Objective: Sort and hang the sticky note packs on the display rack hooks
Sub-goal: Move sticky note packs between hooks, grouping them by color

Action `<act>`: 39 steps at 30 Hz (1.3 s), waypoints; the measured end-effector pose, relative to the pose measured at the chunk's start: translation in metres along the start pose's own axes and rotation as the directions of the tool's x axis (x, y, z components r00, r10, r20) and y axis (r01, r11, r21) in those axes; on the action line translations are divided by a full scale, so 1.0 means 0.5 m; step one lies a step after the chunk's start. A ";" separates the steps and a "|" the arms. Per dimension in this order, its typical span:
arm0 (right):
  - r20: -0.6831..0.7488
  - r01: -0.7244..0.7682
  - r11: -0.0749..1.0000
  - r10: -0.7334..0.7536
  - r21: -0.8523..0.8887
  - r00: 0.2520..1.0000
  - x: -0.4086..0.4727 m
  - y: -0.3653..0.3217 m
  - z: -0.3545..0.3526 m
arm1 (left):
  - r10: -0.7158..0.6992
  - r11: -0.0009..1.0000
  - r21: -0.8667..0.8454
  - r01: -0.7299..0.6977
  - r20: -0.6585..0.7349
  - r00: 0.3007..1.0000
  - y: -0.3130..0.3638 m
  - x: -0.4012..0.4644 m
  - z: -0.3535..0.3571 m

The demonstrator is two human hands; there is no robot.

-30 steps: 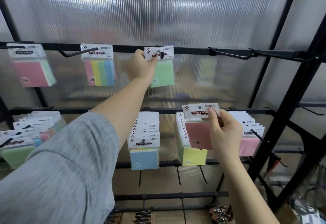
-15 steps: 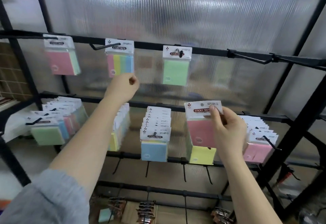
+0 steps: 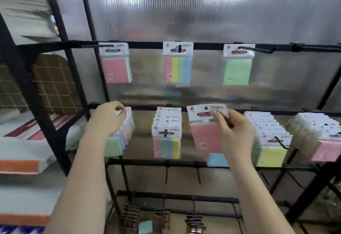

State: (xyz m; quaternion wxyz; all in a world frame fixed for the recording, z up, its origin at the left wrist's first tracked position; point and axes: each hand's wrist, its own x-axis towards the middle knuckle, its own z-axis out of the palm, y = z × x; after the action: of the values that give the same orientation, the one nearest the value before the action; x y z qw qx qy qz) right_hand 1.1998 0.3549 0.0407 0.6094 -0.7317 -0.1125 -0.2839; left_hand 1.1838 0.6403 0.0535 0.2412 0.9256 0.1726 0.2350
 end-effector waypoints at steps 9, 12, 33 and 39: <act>-0.118 -0.096 0.993 0.105 0.075 0.987 -0.085 -0.081 0.192 | 0.011 0.998 -0.062 -0.003 0.122 0.992 -0.185 -0.024 -0.043; -0.111 -0.097 0.988 0.111 0.122 0.988 -0.088 -0.123 0.240 | 0.001 0.983 -0.183 0.032 0.181 0.983 -0.222 -0.021 -0.040; -0.057 0.291 0.928 -0.286 0.232 0.957 0.003 -0.310 0.465 | -0.113 0.906 -0.402 0.135 0.076 0.991 -0.278 -0.002 0.011; -0.066 0.191 0.946 -0.180 0.260 0.981 0.018 -0.299 0.488 | -0.124 0.892 -0.424 0.160 0.110 0.986 -0.278 -0.007 0.013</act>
State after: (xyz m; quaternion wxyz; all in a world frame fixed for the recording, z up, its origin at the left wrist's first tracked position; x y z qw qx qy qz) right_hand 1.1988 0.6210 0.1461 0.6745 -0.6236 -0.2054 -0.3375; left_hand 1.1556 0.7506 -0.0263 0.4632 0.8429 0.1738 0.2116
